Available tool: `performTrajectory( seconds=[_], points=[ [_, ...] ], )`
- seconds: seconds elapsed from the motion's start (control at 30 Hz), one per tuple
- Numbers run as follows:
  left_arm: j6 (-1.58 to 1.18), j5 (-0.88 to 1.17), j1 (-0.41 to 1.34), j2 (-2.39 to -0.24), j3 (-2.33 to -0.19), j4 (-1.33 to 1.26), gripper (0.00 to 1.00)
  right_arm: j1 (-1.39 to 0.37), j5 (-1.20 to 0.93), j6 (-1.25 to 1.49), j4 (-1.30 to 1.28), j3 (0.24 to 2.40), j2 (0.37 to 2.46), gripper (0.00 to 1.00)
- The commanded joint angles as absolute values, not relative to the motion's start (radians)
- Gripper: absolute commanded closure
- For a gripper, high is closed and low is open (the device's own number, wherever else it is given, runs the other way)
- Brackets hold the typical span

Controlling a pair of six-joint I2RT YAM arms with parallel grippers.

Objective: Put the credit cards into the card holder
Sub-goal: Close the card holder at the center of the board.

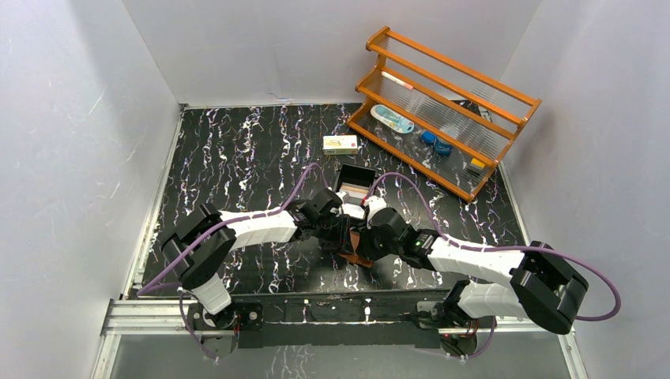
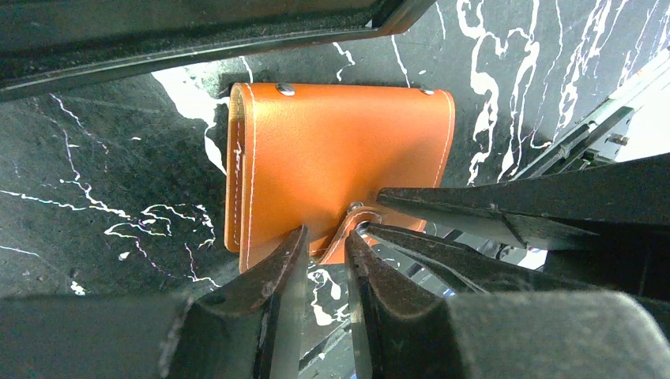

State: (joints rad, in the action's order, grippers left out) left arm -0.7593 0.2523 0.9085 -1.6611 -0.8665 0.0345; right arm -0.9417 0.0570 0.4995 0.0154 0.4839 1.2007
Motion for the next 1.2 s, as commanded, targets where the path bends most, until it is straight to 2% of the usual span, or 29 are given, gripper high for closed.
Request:
performTrajectory(
  seconds=[0.0, 0.13, 0.53, 0.63, 0.73, 1.17],
  points=[
    [-0.730, 0.164, 0.926, -1.727, -0.840, 0.150, 0.76, -0.939, 0.076, 0.518, -0.013, 0.534, 1.188, 0.74],
    [-0.730, 0.160, 0.927, -1.723, -0.841, 0.153, 0.76, -0.938, 0.077, 0.518, -0.025, 0.541, 1.196, 0.72],
    [-0.730, 0.157, 0.928, -1.718, -0.840, 0.155, 0.76, -0.939, 0.043, 0.514, 0.018, 0.540, 1.233, 0.76],
    [-0.730, 0.154, 0.928, -1.717, -0.840, 0.155, 0.76, -0.939, 0.038, 0.511, 0.026, 0.539, 1.235, 0.83],
    [-0.729, 0.153, 0.928, -1.717, -0.840, 0.156, 0.76, -0.938, 0.024, 0.503, 0.037, 0.536, 1.230, 1.00],
    [-0.736, 0.146, 0.928, -1.716, -0.840, 0.162, 0.74, -0.938, 0.055, 0.425, 0.013, 0.561, 1.193, 1.00]
  ],
)
